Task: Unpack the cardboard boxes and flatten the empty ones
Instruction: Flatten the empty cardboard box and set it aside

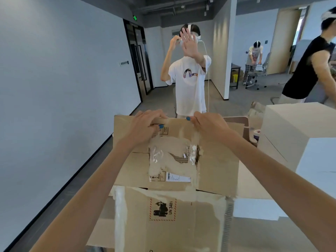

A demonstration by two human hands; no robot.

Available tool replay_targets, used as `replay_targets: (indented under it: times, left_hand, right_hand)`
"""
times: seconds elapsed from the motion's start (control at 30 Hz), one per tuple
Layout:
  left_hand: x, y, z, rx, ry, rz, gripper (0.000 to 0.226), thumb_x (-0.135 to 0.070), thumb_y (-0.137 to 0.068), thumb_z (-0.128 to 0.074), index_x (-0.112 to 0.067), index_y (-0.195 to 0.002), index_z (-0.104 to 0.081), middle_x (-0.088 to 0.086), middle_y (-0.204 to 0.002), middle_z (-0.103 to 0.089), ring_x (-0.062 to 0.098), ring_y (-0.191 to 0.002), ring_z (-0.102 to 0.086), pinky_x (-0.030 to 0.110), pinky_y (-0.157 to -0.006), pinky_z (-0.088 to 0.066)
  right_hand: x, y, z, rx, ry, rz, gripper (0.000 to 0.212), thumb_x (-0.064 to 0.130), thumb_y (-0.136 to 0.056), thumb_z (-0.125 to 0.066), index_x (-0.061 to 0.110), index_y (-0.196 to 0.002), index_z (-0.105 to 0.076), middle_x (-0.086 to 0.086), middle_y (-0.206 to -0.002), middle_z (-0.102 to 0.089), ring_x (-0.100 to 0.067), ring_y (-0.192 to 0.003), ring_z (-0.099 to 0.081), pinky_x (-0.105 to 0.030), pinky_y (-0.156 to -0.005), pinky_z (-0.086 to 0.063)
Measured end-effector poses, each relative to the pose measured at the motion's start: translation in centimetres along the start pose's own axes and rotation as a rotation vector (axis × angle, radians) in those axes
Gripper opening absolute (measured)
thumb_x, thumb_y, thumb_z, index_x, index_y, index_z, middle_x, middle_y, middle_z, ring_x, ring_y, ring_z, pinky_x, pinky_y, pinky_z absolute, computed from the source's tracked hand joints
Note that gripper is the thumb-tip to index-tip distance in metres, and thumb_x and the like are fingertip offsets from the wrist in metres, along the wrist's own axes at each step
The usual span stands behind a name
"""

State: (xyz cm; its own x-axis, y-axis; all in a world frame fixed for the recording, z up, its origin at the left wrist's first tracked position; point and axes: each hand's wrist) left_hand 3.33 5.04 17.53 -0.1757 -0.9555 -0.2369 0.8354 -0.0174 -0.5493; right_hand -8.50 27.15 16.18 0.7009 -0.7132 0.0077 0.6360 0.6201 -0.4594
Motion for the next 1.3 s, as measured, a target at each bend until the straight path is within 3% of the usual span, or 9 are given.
replay_targets:
  times: [0.1,0.2,0.33,0.5,0.63,0.8,0.9,1.13,1.3]
  left_hand:
    - [2.8,-1.2,-2.9,0.118,0.088,0.021,0.036,-0.003,-0.088,-0.059,-0.036,-0.102,-0.060,-0.017,-0.088,-0.061,-0.006,-0.082,-0.051,0.041,-0.085,-0.042]
    - [6.0,-2.7,-5.8,0.216,0.157,0.061,0.034,-0.004,-0.088,-0.061,-0.037,-0.095,-0.059,-0.021,-0.076,-0.064,0.011,-0.069,-0.060,0.053,-0.077,-0.052]
    - [10.2,-4.9,-10.3,0.283,0.233,0.136,0.027,-0.007,-0.087,-0.062,-0.033,-0.090,-0.059,-0.017,-0.074,-0.068,0.016,-0.067,-0.062,0.049,-0.071,-0.054]
    - [16.8,-7.5,-17.7,0.414,0.341,0.221,0.024,-0.003,-0.090,-0.060,-0.026,-0.094,-0.059,-0.025,-0.076,-0.066,-0.006,-0.069,-0.059,0.029,-0.066,-0.044]
    - [21.7,-8.9,-24.2,0.535,0.394,0.260,0.024,-0.009,-0.089,-0.057,-0.033,-0.093,-0.057,-0.015,-0.084,-0.068,0.019,-0.082,-0.066,0.042,-0.082,-0.053]
    - [25.8,-8.8,-32.4,0.631,0.356,0.266,0.020,-0.011,-0.096,-0.055,-0.029,-0.105,-0.056,-0.004,-0.093,-0.069,0.022,-0.090,-0.062,0.046,-0.097,-0.042]
    - [27.9,-8.0,-36.7,0.650,0.270,0.255,0.022,-0.016,-0.098,-0.056,-0.035,-0.110,-0.054,-0.004,-0.105,-0.064,0.019,-0.098,-0.057,0.042,-0.094,-0.043]
    - [31.1,-5.0,-44.9,0.684,0.179,0.203,0.032,-0.022,-0.101,-0.051,-0.031,-0.131,-0.053,-0.002,-0.120,-0.062,0.018,-0.102,-0.063,0.035,-0.083,-0.053]
    - [30.5,-1.8,-46.9,0.712,0.116,0.203,0.045,-0.020,-0.101,-0.050,-0.030,-0.144,-0.046,0.001,-0.144,-0.049,0.023,-0.118,-0.057,0.045,-0.096,-0.052]
  right_hand:
    - [-1.0,-1.1,-3.5,0.043,-0.022,-0.022,0.048,0.048,-0.103,-0.020,0.012,-0.090,-0.049,0.001,-0.071,-0.048,-0.025,-0.069,-0.053,-0.034,-0.061,-0.034]
    - [-1.9,-3.1,-7.1,0.143,-0.010,-0.053,0.050,0.049,-0.103,-0.019,0.012,-0.088,-0.048,0.002,-0.067,-0.046,-0.027,-0.069,-0.052,-0.036,-0.063,-0.033]
    - [-3.1,-6.5,-12.5,0.262,-0.026,-0.080,0.051,0.046,-0.104,-0.020,0.008,-0.101,-0.054,-0.012,-0.092,-0.061,-0.034,-0.089,-0.060,-0.037,-0.071,-0.036]
    - [-4.7,-10.3,-20.5,0.350,0.029,-0.088,0.048,0.044,-0.104,-0.022,0.008,-0.108,-0.054,-0.016,-0.104,-0.064,-0.034,-0.095,-0.061,-0.037,-0.072,-0.037]
    - [-6.2,-12.3,-27.1,0.469,0.044,-0.120,0.043,0.039,-0.106,-0.024,0.008,-0.113,-0.052,-0.014,-0.108,-0.064,-0.033,-0.097,-0.062,-0.037,-0.073,-0.038]
    - [-8.0,-12.6,-34.8,0.527,0.046,-0.151,0.042,0.043,-0.104,-0.024,0.010,-0.109,-0.051,-0.010,-0.105,-0.063,-0.031,-0.094,-0.062,-0.038,-0.070,-0.040]
    - [-8.3,-12.0,-38.8,0.566,0.000,-0.143,0.036,0.042,-0.103,-0.034,0.011,-0.111,-0.049,-0.006,-0.110,-0.061,-0.027,-0.094,-0.061,-0.036,-0.070,-0.041]
    - [-8.8,-8.8,-46.7,0.674,-0.034,-0.216,0.053,0.042,-0.099,-0.044,0.009,-0.141,-0.036,-0.012,-0.143,-0.038,-0.028,-0.129,-0.043,-0.039,-0.106,-0.033]
    - [-7.9,-6.5,-48.6,0.703,-0.094,-0.231,0.060,0.031,-0.099,-0.042,0.009,-0.151,-0.021,-0.013,-0.153,-0.030,-0.030,-0.140,-0.031,-0.039,-0.115,-0.023]
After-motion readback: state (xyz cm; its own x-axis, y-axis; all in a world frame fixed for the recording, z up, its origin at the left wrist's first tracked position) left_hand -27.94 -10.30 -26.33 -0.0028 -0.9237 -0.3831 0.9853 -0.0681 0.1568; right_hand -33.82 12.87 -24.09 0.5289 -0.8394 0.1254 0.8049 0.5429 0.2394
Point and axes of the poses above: each hand's wrist, its own y-axis away from the middle knuckle, its own z-axis out of the back of the hand, x = y × z
